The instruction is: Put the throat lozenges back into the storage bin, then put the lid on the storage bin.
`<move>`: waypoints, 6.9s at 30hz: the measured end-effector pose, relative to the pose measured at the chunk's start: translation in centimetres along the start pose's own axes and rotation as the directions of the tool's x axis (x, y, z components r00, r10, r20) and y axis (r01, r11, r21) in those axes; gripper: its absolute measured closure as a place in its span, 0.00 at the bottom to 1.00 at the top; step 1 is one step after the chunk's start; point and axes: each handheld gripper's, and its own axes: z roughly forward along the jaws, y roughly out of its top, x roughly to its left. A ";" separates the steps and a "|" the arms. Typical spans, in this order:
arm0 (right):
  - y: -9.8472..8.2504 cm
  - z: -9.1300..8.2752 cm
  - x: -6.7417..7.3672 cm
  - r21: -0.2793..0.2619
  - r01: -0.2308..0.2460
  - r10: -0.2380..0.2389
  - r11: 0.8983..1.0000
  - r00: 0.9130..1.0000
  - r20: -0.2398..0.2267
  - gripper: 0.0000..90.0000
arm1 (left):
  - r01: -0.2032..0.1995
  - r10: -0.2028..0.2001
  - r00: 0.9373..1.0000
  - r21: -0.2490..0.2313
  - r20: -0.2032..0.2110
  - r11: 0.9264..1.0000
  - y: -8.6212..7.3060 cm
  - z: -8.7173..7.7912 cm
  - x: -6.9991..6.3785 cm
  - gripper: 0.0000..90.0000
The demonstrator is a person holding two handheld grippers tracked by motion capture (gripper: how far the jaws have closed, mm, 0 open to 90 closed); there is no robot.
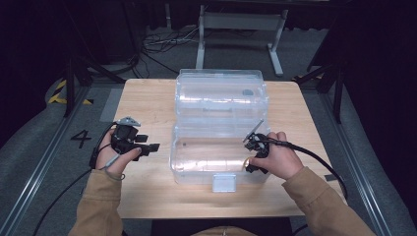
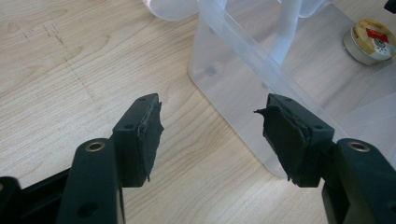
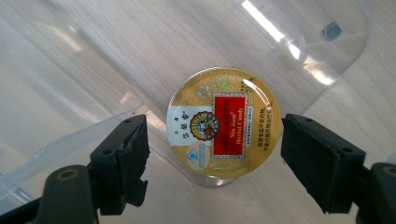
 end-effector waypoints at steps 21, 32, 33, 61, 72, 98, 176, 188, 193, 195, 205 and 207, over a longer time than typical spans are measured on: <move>-1.8 -3.9 -1.4 -0.182 0.004 -0.021 0.983 0.996 -0.090 0.30 | -0.019 0.020 0.998 -0.016 0.061 1.000 0.5 -0.1 -0.9 0.42; -2.6 -7.1 -2.3 -0.313 0.029 -0.077 0.949 0.987 -0.142 0.32 | -0.042 0.044 0.995 -0.032 0.094 0.999 0.8 -0.1 -1.6 0.42; -2.7 -7.4 -2.5 -0.332 0.040 -0.091 0.943 0.986 -0.140 0.35 | -0.044 0.047 0.994 -0.027 0.094 0.999 0.8 -0.1 -1.7 0.42; 2.5 -12.5 -6.6 -0.531 0.123 -0.190 0.838 0.979 -0.072 0.52 | -0.054 0.056 0.994 -0.024 0.094 0.998 0.0 -0.6 -2.1 0.42; 5.0 -12.5 -7.9 -0.567 0.129 -0.201 0.813 0.977 -0.066 0.52 | -0.053 0.055 0.994 -0.023 0.095 0.998 -0.5 -0.9 -2.4 0.42; 9.8 -9.2 -8.5 -0.527 0.257 -0.373 0.810 0.919 -0.125 0.82 | -0.082 0.083 0.991 -0.013 0.109 0.997 -0.6 -0.6 -3.4 0.42; 9.2 -9.5 -7.5 -0.520 0.272 -0.388 0.810 0.913 -0.126 0.91 | -0.384 0.318 0.883 0.142 0.346 0.912 0.1 6.4 -10.6 0.82; 8.4 -10.2 -6.9 -0.522 0.300 -0.422 0.798 0.898 -0.128 0.92 | -0.376 0.311 0.885 0.136 0.348 0.917 0.0 6.5 -10.6 0.82; 7.9 -10.5 -6.3 -0.525 0.318 -0.437 0.789 0.892 -0.116 0.92 | -0.375 0.310 0.885 0.135 0.348 0.917 0.0 6.4 -10.5 0.82; 7.9 -10.5 -6.3 -0.524 0.322 -0.439 0.788 0.891 -0.113 0.92 | -0.376 0.311 0.884 0.136 0.348 0.917 0.0 6.4 -10.5 0.82; 7.0 -10.9 -5.4 -0.522 0.346 -0.460 0.780 0.882 -0.103 0.92 | -0.375 0.310 0.884 0.136 0.350 0.917 0.0 6.4 -10.5 0.82; 6.9 -11.0 -5.2 -0.521 0.350 -0.462 0.779 0.881 -0.099 0.92 | -0.376 0.310 0.884 0.137 0.349 0.917 0.0 6.4 -10.5 0.82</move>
